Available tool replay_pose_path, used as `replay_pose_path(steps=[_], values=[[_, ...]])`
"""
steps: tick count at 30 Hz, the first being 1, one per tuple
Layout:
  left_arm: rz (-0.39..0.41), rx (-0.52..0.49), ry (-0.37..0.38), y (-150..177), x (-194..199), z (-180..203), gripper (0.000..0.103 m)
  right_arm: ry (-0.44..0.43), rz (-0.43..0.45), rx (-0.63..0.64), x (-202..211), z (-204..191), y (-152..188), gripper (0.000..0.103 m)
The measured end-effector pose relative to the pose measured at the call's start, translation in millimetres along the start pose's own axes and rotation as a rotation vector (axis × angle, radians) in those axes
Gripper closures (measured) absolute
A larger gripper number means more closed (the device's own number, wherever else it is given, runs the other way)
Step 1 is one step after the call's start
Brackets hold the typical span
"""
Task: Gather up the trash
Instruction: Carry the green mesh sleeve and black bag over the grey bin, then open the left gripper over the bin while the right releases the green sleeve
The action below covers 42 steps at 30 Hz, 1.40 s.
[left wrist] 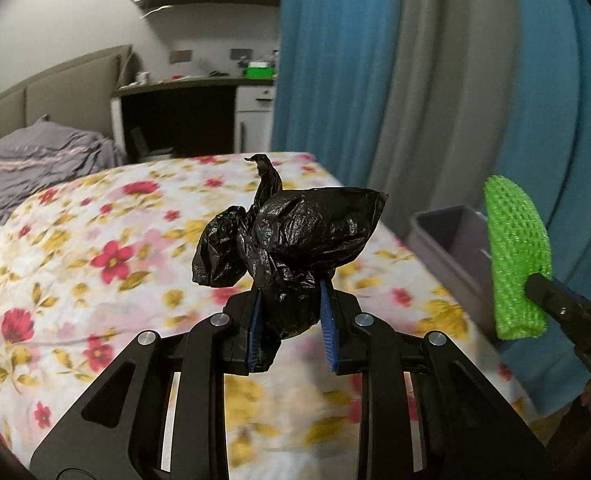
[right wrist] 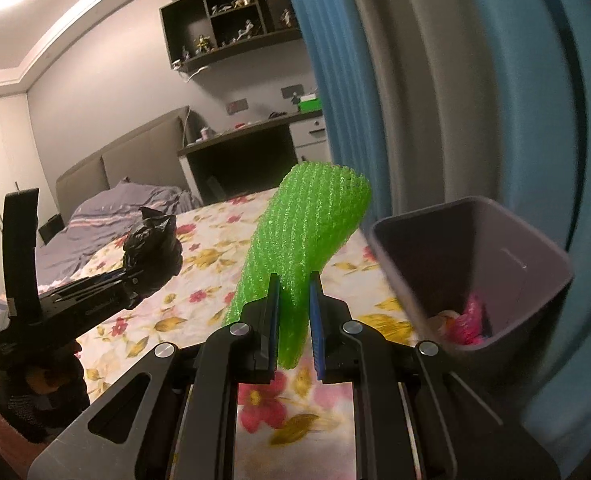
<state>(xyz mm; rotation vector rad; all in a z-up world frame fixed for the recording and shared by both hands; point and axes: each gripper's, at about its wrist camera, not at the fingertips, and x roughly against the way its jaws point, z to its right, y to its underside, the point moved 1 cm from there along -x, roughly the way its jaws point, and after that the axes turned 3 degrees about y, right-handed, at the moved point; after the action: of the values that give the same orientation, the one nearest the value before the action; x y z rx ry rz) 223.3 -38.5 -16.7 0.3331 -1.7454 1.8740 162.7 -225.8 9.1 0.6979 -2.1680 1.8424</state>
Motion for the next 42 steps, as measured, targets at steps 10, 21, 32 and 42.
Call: replay_pose_path(steps=[10,21,32,42], values=[[0.001,-0.080,0.175,-17.7,-24.6,87.7,0.079,0.191,0.082,-0.055,20.2,72.7,-4.9,0.088],[-0.076,-0.094,0.363,-23.4,-86.9,157.3,0.079,0.259,0.049,-0.105,-4.8,120.5,-1.5,0.087],[-0.163,-0.075,0.463,-16.1,-133.4,184.1,0.079,0.281,0.011,-0.110,-17.7,133.5,5.2,0.084],[-0.221,-0.021,0.534,-7.4,-151.4,191.2,0.071,0.295,-0.023,-0.109,-30.2,135.8,5.5,0.075]])
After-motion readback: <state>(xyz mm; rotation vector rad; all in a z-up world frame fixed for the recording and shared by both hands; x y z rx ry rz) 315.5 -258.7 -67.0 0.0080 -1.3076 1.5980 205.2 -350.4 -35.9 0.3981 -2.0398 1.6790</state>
